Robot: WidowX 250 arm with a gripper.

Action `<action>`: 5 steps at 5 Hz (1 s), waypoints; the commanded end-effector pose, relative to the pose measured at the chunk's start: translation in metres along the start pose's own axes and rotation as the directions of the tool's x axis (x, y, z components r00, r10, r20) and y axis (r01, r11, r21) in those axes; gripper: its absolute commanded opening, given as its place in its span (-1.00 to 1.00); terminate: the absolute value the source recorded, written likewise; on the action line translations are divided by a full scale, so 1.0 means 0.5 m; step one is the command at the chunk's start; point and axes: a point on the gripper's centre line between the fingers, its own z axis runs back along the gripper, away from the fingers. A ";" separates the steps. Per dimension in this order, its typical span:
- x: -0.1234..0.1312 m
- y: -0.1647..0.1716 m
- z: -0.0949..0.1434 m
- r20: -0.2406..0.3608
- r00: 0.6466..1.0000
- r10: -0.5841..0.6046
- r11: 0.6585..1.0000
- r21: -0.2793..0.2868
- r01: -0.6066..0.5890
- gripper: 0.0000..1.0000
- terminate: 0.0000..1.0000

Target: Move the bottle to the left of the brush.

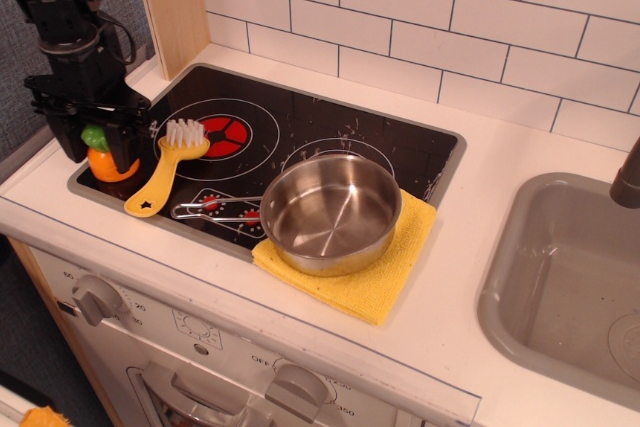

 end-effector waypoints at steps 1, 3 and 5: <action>-0.009 0.000 0.059 0.056 0.998 0.018 0.999 0.031 -0.020 1.00 -1.00; -0.008 0.019 0.159 0.193 0.981 0.000 0.999 0.041 -0.008 1.00 -1.00; -0.011 -0.001 0.203 0.227 0.970 -0.092 0.995 -0.007 0.096 1.00 -1.00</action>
